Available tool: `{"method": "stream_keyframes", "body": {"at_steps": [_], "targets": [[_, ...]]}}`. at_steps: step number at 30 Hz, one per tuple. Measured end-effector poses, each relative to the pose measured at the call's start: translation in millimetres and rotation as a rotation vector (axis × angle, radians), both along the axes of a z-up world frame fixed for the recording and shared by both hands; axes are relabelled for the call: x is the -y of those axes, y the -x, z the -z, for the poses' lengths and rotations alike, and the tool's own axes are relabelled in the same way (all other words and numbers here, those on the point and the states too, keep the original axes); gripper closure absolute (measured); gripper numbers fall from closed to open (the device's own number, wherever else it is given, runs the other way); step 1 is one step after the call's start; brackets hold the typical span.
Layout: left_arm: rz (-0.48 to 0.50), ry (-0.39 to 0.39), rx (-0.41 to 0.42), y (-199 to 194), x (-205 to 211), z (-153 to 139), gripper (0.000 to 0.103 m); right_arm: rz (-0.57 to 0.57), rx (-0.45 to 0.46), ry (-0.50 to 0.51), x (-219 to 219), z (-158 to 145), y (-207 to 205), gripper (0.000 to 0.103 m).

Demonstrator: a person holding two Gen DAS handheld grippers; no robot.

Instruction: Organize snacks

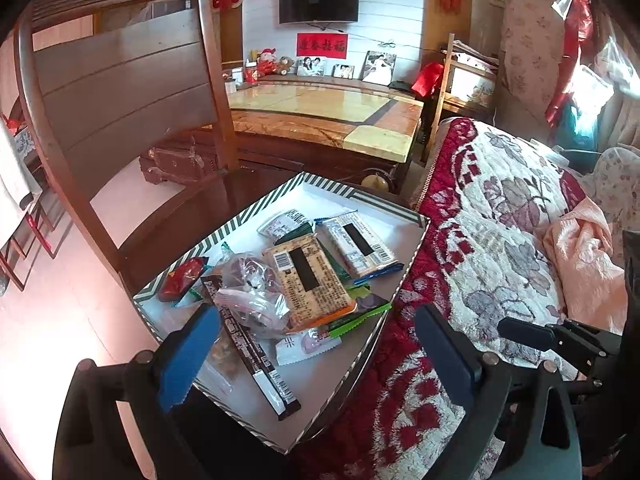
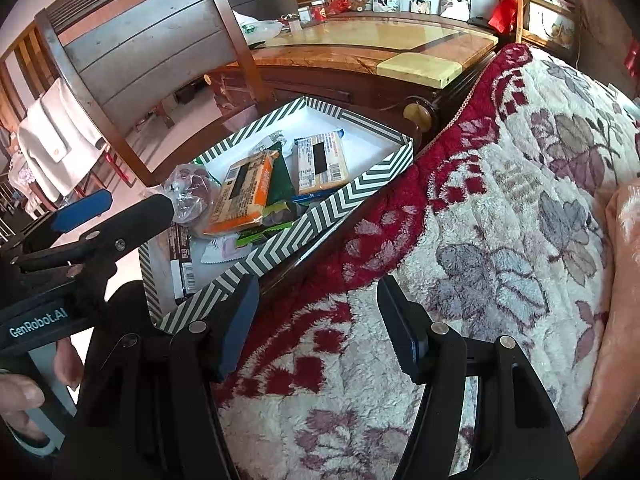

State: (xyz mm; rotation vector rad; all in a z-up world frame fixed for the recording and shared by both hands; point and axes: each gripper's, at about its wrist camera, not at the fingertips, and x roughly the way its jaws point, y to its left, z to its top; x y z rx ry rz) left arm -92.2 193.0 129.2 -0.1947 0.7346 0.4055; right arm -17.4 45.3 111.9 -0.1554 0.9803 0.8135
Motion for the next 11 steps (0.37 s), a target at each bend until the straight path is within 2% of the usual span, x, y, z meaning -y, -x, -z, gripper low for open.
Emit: {"method": "stream_keyframes", "body": {"at_steps": [11], "targets": [[0.011, -0.004, 0.022, 3.2, 1.8, 0.1, 0.004, 0.009, -0.019, 0.01, 7.4, 4.2, -0.3, 0.041]]}}
